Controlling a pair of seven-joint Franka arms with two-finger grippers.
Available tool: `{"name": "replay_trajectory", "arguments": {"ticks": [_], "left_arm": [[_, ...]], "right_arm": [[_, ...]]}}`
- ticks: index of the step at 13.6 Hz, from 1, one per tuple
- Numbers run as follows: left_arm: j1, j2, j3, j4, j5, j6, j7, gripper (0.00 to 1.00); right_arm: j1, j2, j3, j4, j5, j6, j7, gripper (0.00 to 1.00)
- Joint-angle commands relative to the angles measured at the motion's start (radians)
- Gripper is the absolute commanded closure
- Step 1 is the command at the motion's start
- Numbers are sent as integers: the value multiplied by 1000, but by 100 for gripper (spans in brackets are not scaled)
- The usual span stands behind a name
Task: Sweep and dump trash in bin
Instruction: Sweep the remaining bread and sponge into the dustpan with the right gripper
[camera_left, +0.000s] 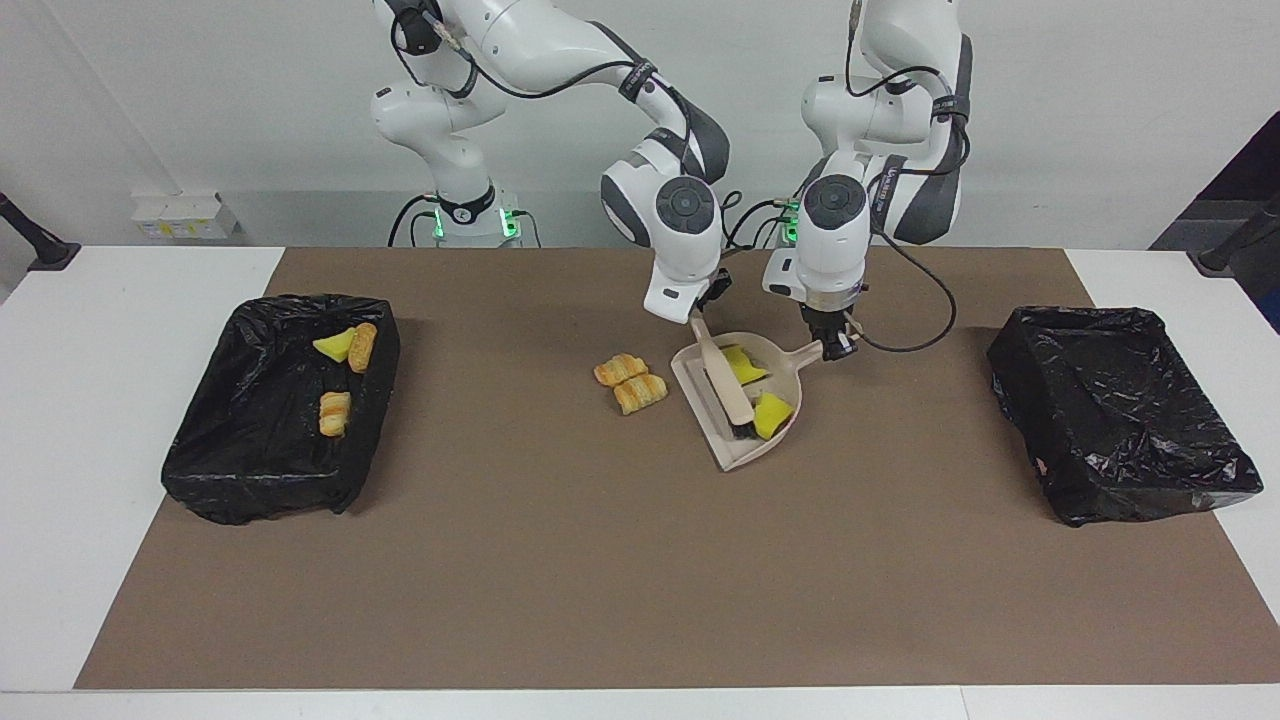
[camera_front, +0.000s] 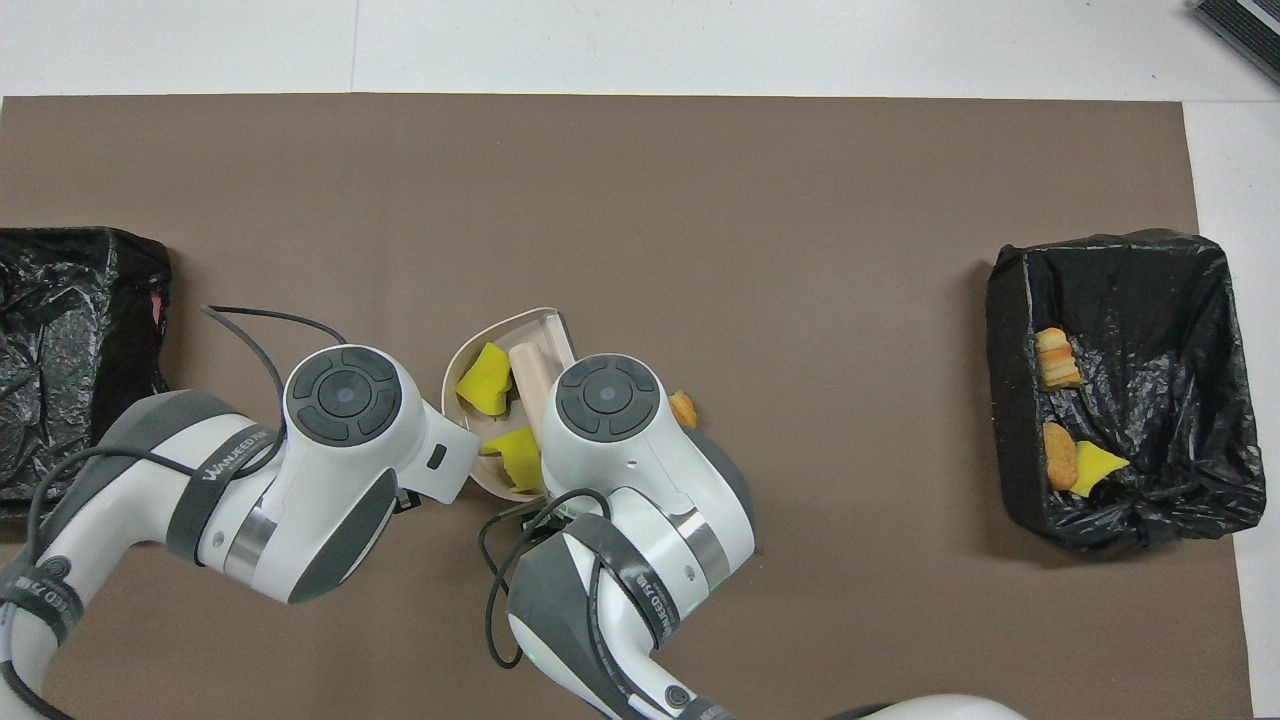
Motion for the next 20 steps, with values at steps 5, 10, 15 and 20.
{"name": "replay_trajectory", "arguments": {"ticks": [5, 10, 15, 20], "left_arm": [[-35, -8, 5, -16, 21, 68, 107, 100], [-44, -25, 5, -50, 21, 78, 107, 100], [-42, -23, 5, -50, 19, 82, 103, 100], [-38, -23, 5, -50, 19, 85, 103, 100]], "right_arm": [[-93, -169, 0, -42, 23, -188, 17, 100], [-190, -321, -6, -242, 5, -244, 53, 100], [-274, -383, -6, -445, -62, -102, 76, 100], [-245, -279, 3, -456, -46, 27, 166, 100]]}}
